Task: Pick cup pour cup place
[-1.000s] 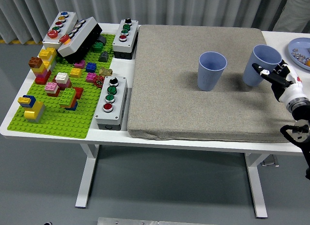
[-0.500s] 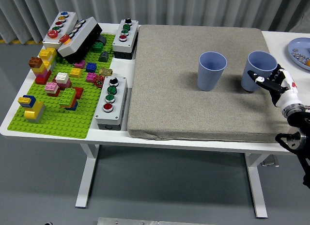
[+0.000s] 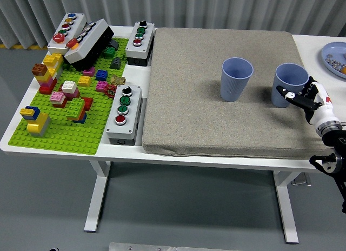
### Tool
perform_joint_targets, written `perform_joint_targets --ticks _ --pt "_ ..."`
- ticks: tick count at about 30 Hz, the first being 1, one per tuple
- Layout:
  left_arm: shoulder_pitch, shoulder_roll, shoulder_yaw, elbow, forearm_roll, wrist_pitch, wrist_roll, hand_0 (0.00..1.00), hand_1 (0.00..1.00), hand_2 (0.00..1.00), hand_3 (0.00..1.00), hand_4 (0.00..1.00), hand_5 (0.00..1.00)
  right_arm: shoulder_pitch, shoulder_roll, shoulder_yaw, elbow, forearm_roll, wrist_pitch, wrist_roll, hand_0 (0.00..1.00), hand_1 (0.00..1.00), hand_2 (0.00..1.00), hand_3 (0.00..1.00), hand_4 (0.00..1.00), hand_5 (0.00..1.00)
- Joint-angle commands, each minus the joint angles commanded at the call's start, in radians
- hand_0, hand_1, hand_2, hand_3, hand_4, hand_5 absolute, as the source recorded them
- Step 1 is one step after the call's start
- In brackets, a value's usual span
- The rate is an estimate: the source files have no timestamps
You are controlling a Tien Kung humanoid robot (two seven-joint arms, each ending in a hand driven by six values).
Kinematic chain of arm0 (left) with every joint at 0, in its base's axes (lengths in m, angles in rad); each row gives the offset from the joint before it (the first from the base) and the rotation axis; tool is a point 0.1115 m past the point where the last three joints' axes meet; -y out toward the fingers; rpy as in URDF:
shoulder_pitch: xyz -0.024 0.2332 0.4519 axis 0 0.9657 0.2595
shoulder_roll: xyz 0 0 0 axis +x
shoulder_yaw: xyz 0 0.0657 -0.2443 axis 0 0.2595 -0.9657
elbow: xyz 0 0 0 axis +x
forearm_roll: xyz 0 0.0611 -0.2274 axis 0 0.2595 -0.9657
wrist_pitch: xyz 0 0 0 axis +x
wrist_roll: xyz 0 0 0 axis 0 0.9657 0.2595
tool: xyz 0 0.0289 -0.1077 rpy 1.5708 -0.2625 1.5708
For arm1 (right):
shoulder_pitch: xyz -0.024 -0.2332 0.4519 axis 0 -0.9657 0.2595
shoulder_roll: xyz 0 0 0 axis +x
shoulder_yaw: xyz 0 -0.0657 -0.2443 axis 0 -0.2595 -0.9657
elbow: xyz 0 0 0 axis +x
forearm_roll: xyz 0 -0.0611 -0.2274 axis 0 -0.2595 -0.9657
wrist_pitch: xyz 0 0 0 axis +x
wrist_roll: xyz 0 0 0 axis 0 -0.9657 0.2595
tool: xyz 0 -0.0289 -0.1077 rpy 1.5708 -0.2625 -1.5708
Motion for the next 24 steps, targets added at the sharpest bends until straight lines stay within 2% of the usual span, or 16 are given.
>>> perform_joint_targets --ticks 6,9,10,15,16,21,22,24 --pt "0.002 -0.001 0.004 0.000 -0.003 0.001 0.000 0.807 0.760 0.811 0.751 0.524 0.998 -0.004 0.006 0.005 -0.004 0.007 0.006 0.006 0.803 0.681 0.541 0.571 0.692 0.070" --pt "0.002 -0.001 0.004 0.000 -0.002 0.000 -0.001 0.807 0.760 0.811 0.751 0.524 0.998 -0.003 0.002 0.012 -0.001 0.002 0.026 0.002 0.803 0.681 0.541 0.571 0.692 0.070" --pt "0.002 -0.001 0.004 0.000 -0.002 0.000 -0.001 0.807 0.760 0.811 0.750 0.525 0.998 -0.002 0.001 0.014 -0.001 0.001 0.031 0.001 0.835 0.794 0.734 0.810 0.706 0.069" --pt "0.003 -0.001 0.003 0.000 -0.001 0.000 0.000 0.807 0.760 0.811 0.750 0.525 0.998 -0.003 -0.002 0.021 0.000 -0.005 0.059 -0.007 0.835 0.794 0.734 0.810 0.706 0.069" --pt "0.003 -0.001 0.003 0.000 -0.001 0.000 0.000 0.807 0.760 0.811 0.750 0.528 0.998 -0.003 -0.002 0.022 0.000 -0.007 0.062 -0.009 0.857 0.834 0.805 0.853 0.713 0.077" --pt "0.004 -0.001 0.001 0.000 0.001 0.000 0.000 0.807 0.760 0.811 0.750 0.528 0.998 -0.004 -0.001 0.025 -0.001 -0.012 0.072 -0.012 0.857 0.834 0.805 0.853 0.713 0.077" --pt "0.004 -0.001 0.001 0.000 0.002 0.000 0.000 0.807 0.760 0.811 0.750 0.528 0.998 -0.004 -0.001 0.026 -0.002 -0.013 0.072 -0.012 0.873 0.873 0.906 0.888 0.719 0.073" --pt "0.004 -0.002 -0.001 0.000 0.003 0.000 -0.001 0.807 0.760 0.811 0.750 0.528 0.998 -0.004 -0.001 0.026 -0.002 -0.015 0.072 -0.012 0.873 0.873 0.906 0.888 0.719 0.073"
